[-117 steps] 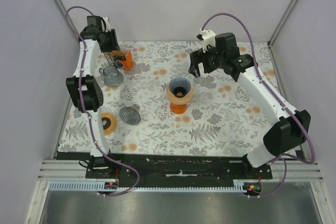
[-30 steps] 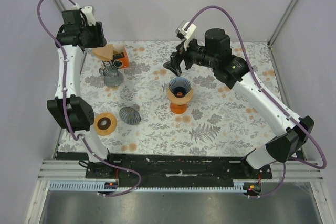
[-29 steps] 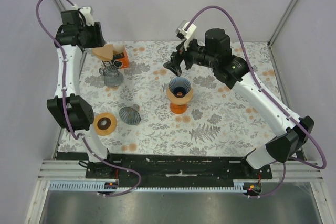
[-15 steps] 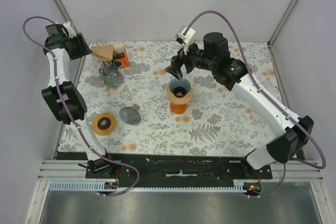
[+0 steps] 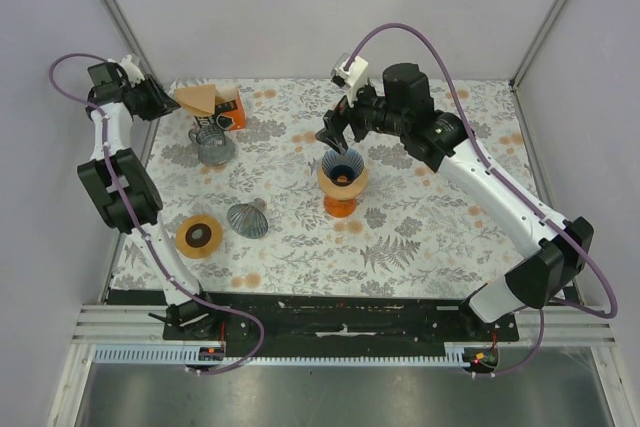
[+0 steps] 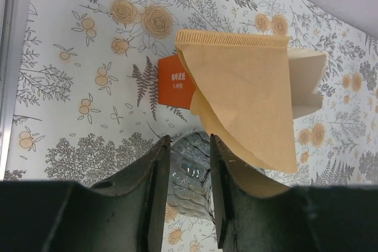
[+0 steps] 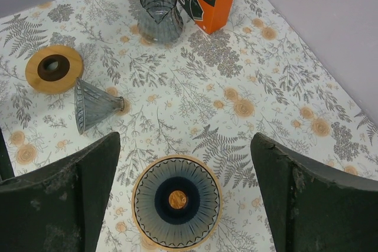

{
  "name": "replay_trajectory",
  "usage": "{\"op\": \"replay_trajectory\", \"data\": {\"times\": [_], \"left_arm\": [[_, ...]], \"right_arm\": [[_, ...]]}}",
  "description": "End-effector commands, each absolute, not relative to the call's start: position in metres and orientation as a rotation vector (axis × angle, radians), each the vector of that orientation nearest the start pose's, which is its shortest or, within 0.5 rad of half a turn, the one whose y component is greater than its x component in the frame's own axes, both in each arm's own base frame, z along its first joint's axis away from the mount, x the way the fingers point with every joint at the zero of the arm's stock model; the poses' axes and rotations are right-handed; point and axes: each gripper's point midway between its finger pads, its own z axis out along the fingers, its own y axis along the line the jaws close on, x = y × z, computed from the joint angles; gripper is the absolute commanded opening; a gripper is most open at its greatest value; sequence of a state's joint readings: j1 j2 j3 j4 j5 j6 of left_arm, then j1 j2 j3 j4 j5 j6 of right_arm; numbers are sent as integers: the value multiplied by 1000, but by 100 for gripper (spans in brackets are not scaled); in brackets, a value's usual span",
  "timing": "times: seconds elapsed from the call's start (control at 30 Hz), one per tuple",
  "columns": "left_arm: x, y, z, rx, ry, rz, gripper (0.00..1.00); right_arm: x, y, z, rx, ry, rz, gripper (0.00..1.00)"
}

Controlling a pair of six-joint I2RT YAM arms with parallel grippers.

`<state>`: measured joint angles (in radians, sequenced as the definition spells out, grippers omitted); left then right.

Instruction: Place the coffee filter in the dripper

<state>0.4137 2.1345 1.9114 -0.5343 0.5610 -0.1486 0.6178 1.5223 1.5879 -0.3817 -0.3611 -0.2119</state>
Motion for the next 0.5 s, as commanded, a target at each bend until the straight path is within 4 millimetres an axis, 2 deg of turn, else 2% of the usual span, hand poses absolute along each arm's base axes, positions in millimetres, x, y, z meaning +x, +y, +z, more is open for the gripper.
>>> {"op": "replay_trajectory", "data": {"times": [0.0,0.13,0.3,0.47], "left_arm": [[551,130,173,-319,2137,-536,40],[558,124,171,-319,2127,-583,41],[562,129,160,-344,2151,-564,39],[568,126,164,-339,2136,-589,40]], "right_arm": [[352,314,349,-993,1610,602,98],[351,313,349,-995,1614,596,98],[352,312,355,-987,1605,586,98],[353,311,354,-988,1613,579,98]]}}
